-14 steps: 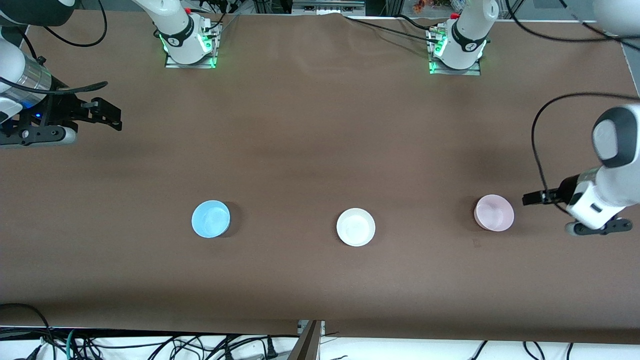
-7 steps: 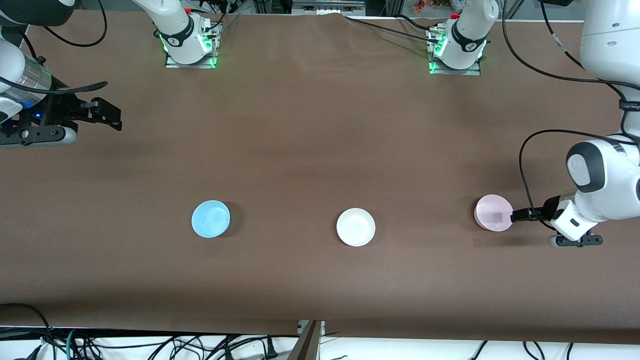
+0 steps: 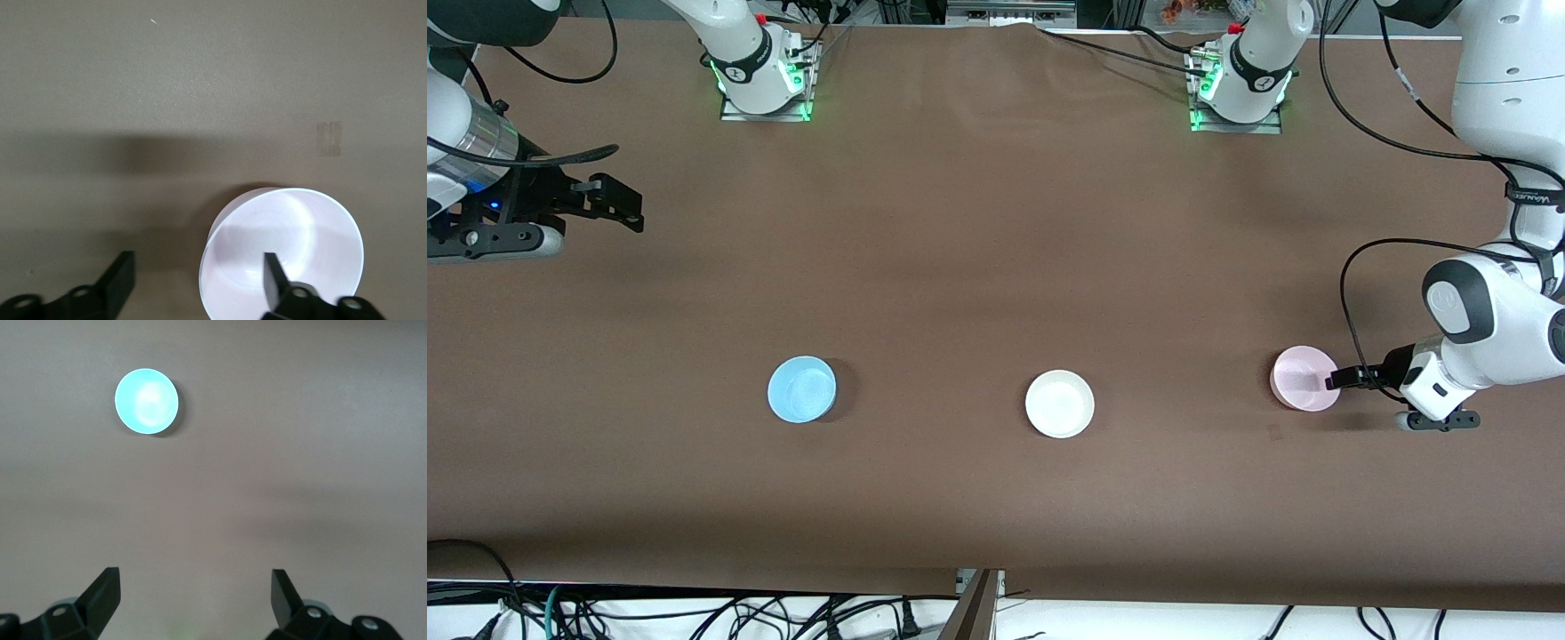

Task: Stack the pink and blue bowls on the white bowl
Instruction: 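Close the left gripper on the pink bowl's rim, then carry the pink bowl onto the white bowl while the right gripper grasps the blue bowl, then release the pink bowl with the left gripper while the right gripper lifts the blue bowl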

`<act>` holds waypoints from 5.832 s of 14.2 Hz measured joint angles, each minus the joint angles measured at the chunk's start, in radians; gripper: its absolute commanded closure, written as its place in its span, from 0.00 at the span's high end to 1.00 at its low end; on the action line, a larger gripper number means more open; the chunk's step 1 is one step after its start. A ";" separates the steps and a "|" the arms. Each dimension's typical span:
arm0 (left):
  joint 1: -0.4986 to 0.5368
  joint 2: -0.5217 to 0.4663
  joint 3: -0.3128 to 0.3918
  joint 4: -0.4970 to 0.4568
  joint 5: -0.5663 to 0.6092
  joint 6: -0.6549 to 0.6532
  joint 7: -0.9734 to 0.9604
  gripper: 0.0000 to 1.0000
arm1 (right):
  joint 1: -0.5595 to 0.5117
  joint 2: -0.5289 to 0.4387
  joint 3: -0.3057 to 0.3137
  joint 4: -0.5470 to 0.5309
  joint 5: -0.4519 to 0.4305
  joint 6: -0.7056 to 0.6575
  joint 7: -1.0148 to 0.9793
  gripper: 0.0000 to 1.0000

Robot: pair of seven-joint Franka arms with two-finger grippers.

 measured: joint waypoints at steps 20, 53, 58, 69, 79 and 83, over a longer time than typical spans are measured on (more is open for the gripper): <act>-0.109 -0.041 -0.086 0.118 -0.030 -0.114 -0.240 0.00 | 0.001 0.031 0.003 -0.002 0.000 0.069 0.000 1.00; -0.444 0.120 -0.210 0.205 -0.008 0.096 -0.815 0.00 | 0.056 0.645 0.013 -0.030 0.042 0.712 0.002 0.37; -0.444 0.124 -0.204 0.207 -0.008 0.105 -0.816 0.00 | 0.058 0.646 0.013 -0.029 0.042 0.715 0.033 0.00; -0.443 0.135 -0.202 0.211 -0.008 0.122 -0.842 0.55 | 0.172 0.633 0.058 0.129 0.086 0.561 0.367 0.00; -0.358 0.027 -0.153 0.269 0.026 -0.115 -0.801 1.00 | 0.357 0.643 0.062 0.235 0.171 0.558 0.801 0.00; -0.223 -0.141 -0.110 0.273 0.150 -0.432 -0.547 1.00 | 0.482 0.717 0.062 0.310 0.171 0.676 1.067 0.00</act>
